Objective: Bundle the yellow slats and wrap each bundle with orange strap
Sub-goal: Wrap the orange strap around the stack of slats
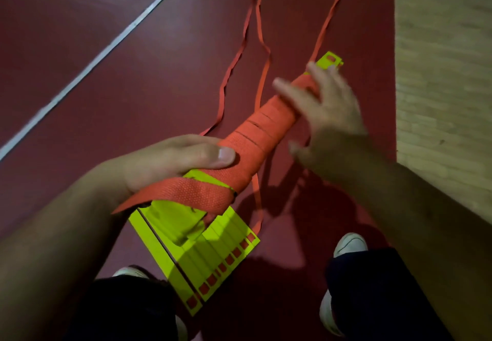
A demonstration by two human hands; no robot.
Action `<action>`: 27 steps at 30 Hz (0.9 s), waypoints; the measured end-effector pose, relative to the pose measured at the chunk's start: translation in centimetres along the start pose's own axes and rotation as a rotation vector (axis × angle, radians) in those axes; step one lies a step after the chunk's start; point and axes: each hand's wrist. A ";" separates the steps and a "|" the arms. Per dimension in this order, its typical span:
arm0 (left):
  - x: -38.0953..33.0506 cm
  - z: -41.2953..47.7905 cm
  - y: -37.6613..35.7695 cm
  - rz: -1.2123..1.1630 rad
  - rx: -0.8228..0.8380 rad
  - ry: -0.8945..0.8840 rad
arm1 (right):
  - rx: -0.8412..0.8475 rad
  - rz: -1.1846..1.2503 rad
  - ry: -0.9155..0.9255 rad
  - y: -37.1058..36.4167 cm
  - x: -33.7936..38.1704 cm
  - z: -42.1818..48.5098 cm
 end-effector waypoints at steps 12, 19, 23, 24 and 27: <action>-0.3 -0.8 -1.1 -0.521 0.075 -0.051 | 0.227 0.267 0.234 -1.4 1.2 -1.5; -1.0 0.0 -0.6 -0.556 -0.226 -0.489 | 0.070 0.509 -0.134 -1.6 1.6 -1.9; -1.1 0.2 -1.7 -0.168 -0.411 -0.546 | 0.131 0.543 -0.204 -2.4 1.8 -1.7; -0.9 0.2 -1.5 -0.074 -0.444 -0.568 | 0.158 0.544 -0.222 -2.5 1.8 -1.7; -0.5 0.3 -0.7 0.265 -0.545 -0.566 | 0.172 0.498 -0.274 -2.7 1.9 -1.6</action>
Point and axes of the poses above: each hand's wrist, its own z-axis towards the middle knuckle, its own y-axis out of the back of the hand, x = y × z, and after that the axes turned 11 degrees about -y, right-handed
